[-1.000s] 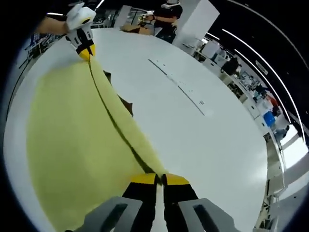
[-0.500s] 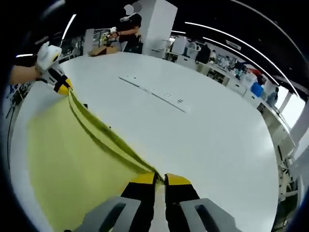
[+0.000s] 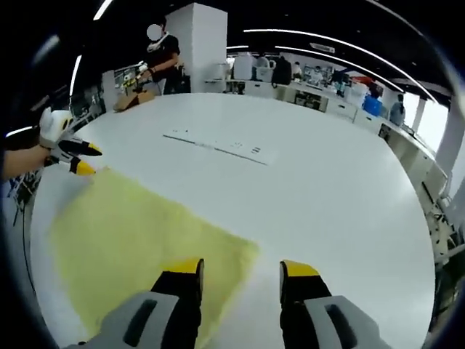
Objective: Fold the garment on the visible template until the final outline fits inside the template.
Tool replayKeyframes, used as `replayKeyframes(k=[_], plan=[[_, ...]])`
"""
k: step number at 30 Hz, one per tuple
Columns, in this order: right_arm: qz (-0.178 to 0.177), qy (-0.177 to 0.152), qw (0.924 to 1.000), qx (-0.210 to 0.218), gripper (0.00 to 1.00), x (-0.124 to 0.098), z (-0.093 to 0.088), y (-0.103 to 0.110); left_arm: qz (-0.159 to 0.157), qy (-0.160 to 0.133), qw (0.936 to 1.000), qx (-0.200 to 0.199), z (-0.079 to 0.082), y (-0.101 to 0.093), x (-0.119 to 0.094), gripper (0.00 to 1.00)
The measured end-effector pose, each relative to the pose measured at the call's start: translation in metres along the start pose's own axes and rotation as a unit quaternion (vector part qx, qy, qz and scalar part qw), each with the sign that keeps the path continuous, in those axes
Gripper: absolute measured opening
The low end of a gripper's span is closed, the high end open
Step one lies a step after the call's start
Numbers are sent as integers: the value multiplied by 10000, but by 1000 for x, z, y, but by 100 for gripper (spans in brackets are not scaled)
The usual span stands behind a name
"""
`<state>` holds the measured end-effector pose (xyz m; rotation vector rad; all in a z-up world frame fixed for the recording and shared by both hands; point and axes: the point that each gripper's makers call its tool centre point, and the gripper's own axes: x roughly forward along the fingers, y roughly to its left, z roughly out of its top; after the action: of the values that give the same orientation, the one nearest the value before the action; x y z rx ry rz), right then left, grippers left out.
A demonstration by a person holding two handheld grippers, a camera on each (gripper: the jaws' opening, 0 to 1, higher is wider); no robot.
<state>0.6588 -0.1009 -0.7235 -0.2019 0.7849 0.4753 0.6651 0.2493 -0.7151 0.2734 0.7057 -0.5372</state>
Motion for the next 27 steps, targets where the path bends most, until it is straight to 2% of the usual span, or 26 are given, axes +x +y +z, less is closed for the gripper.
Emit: replayKeyframes(k=[3, 5, 9, 11, 13, 17, 21, 27], plan=[[183, 135, 9997, -74, 54, -5, -6, 10, -300, -138, 9992, -237, 2, -13, -7, 55], [272, 193, 9994, -93, 57, -9, -9, 16, -364, -266, 9986, -281, 4, -17, -13, 63], [481, 134, 9987, -114, 63, -19, -10, 28, -475, -362, 9980, -221, 2, -27, -26, 70], [691, -6, 9976, 78, 66, -24, -8, 37, -518, -383, 9975, -290, 1, -31, -32, 72], [777, 0, 9969, 101, 68, -32, -11, 41, -611, -489, 9964, -313, 1, -39, -43, 74], [929, 43, 9956, 70, 70, -45, -20, 50, -697, -476, 9962, -233, -5, -49, -57, 76], [1147, 18, 9934, 2, 75, -58, -30, 65, -968, -430, 9938, -331, -17, -66, -71, 77], [1257, 187, 9918, -143, 76, -70, -51, 77, -1016, -377, 9939, -208, -32, -80, -85, 77]])
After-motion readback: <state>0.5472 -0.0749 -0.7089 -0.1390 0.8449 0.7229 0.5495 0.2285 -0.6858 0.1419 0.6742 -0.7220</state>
